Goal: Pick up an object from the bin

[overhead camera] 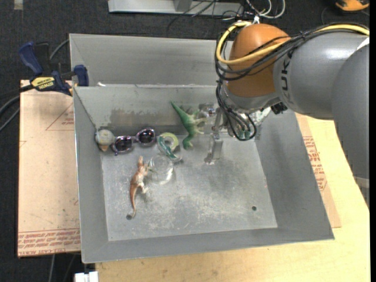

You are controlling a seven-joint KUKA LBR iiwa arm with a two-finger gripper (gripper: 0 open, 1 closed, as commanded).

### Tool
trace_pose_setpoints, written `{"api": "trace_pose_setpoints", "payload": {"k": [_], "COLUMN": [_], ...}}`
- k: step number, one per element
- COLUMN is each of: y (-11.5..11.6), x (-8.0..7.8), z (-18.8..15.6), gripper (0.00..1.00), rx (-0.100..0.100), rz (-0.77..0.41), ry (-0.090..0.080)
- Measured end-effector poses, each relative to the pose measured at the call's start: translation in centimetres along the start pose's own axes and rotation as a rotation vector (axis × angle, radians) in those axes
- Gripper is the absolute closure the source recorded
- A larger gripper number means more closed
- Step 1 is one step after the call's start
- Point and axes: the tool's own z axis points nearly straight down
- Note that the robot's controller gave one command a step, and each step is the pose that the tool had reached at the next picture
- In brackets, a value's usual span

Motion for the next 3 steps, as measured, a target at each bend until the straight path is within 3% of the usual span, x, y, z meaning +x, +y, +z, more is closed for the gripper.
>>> {"api": "trace_pose_setpoints", "payload": {"k": [1,2,3], "y": [0.1,4.6,4.5], "x": [0.2,1.1,1.0], "z": [-0.1,7.2,7.1], "gripper": [0.0,0.0,0.0], "rx": [-0.002,-0.002,-0.002], "rz": [0.0,-0.048,-0.047], "ry": [0.006,0.002,0.001]}}
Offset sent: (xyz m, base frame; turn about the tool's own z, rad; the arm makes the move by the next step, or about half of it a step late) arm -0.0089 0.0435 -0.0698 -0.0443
